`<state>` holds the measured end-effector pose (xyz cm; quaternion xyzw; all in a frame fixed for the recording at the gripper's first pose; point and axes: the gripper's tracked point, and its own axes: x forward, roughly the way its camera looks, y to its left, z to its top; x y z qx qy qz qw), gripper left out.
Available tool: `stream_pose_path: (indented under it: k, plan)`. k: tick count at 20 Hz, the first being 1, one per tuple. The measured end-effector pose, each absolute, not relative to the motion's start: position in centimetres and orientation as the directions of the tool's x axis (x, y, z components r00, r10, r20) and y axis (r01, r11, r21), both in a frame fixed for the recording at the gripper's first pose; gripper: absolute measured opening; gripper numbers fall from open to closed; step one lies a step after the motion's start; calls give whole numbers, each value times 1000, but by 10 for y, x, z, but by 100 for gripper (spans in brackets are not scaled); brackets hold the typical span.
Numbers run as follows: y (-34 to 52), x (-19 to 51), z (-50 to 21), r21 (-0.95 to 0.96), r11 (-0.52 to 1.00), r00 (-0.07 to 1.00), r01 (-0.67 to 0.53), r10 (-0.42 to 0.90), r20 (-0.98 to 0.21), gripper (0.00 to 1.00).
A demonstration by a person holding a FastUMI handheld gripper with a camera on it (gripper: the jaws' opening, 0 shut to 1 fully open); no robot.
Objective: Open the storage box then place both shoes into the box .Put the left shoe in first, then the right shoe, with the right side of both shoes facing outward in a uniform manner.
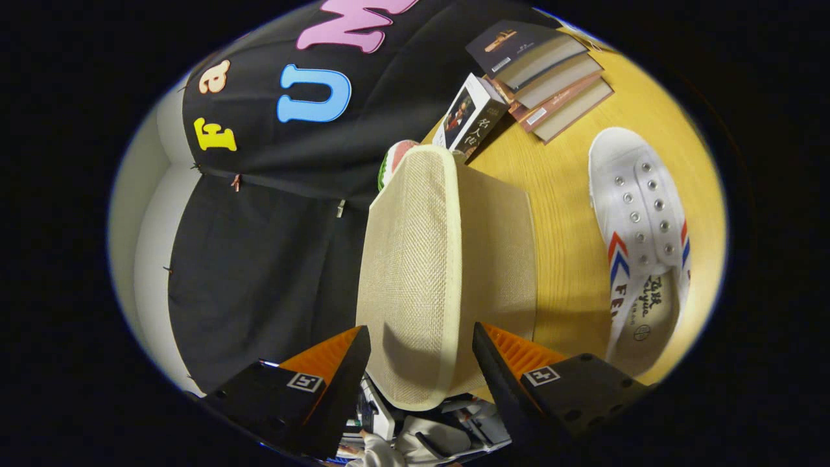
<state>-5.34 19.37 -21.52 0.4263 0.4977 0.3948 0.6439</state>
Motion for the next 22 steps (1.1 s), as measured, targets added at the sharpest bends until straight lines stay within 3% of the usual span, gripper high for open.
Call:
stream_pose_path:
  k: [1, 3, 7, 9, 10, 11, 12, 14, 22]
  plan:
    - [199, -53, -218, 949, 308, 172, -66, 940, -293, 96]
    - [203, -53, -218, 958, 286, 152, -13, 948, -281, 70]
    - [203, -54, -219, 952, 296, 95, 75, 948, -302, 60]
    - [200, -54, -211, 952, 285, 80, 113, 952, -294, 47]
    - [201, -55, -209, 952, 279, 79, 123, 954, -290, 28]
    - [199, -55, -206, 953, 279, 78, 121, 954, -289, 27]
    - [201, -53, -207, 953, 279, 84, 116, 954, -289, 14]
    - [203, -57, -206, 952, 291, 78, 99, 951, -299, 6]
    - [199, -53, -202, 903, 427, 90, 43, 899, -429, 5]
